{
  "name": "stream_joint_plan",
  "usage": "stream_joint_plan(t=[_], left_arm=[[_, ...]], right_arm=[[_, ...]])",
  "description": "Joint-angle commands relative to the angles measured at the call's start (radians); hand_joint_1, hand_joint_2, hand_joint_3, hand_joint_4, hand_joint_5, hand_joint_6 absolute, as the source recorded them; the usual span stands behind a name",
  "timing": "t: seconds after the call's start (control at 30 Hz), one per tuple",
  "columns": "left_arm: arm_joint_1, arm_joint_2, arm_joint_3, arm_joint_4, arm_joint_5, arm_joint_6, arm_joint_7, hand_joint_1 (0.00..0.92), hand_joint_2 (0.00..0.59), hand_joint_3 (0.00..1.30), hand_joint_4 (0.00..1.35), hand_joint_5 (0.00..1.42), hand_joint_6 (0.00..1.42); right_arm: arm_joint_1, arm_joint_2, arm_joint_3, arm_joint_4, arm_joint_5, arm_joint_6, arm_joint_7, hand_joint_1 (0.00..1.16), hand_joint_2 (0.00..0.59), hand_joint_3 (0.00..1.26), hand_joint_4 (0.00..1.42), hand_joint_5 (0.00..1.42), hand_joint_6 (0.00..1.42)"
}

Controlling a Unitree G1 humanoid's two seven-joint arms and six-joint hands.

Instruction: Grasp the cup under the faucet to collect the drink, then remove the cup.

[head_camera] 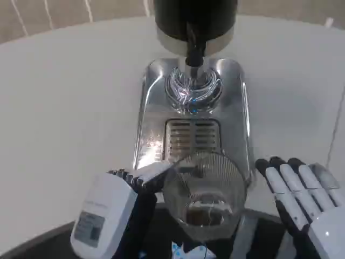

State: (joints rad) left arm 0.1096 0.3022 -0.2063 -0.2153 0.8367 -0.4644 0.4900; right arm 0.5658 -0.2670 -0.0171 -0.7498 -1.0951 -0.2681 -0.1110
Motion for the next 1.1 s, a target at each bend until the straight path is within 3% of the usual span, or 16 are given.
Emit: stream_joint_plan(t=[0.03, 0.27, 0.43, 0.63, 0.77, 1.1], left_arm=[[-0.006, -0.009, 0.007, 0.007, -0.011, -0.002, -0.003, 0.613, 0.108, 1.14, 1.24, 1.42, 1.42], [-0.016, -0.013, 0.012, 0.024, -0.015, 0.003, -0.01, 0.613, 0.108, 1.14, 1.24, 1.42, 1.42], [-0.093, -0.028, 0.01, 0.108, -0.019, 0.031, -0.02, 0.613, 0.108, 1.14, 1.24, 1.42, 1.42], [-0.25, -0.036, 0.01, 0.26, -0.039, 0.053, -0.024, 0.613, 0.108, 1.14, 1.24, 1.42, 1.42], [-0.333, -0.049, 0.02, 0.345, -0.06, 0.077, -0.012, 0.613, 0.108, 1.14, 1.24, 1.42, 1.42], [-0.521, -0.057, -0.006, 0.618, -0.079, 0.076, 0.03, 0.613, 0.109, 1.14, 1.24, 1.42, 1.42]], right_arm=[[0.031, 0.015, 0.013, -0.024, -0.009, 0.009, 0.019, 0.58, 0.401, 0.0, 0.0, 0.0, 0.0], [0.025, 0.021, 0.009, -0.038, -0.004, 0.014, 0.039, 0.58, 0.401, 0.0, 0.0, 0.0, 0.0], [0.03, 0.039, 0.004, -0.048, -0.007, 0.03, 0.037, 0.58, 0.401, 0.0, 0.0, 0.0, 0.0], [0.039, 0.067, 0.003, -0.043, -0.033, 0.055, 0.031, 0.58, 0.402, 0.0, 0.0, 0.0, 0.0], [0.048, 0.118, 0.008, -0.054, -0.08, 0.107, 0.03, 0.62, 0.406, 0.0, 0.0, 0.0, 0.0], [0.041, 0.12, 0.03, -0.059, -0.099, 0.117, 0.054, 0.62, 0.412, 0.0, 0.0, 0.0, 0.0]])
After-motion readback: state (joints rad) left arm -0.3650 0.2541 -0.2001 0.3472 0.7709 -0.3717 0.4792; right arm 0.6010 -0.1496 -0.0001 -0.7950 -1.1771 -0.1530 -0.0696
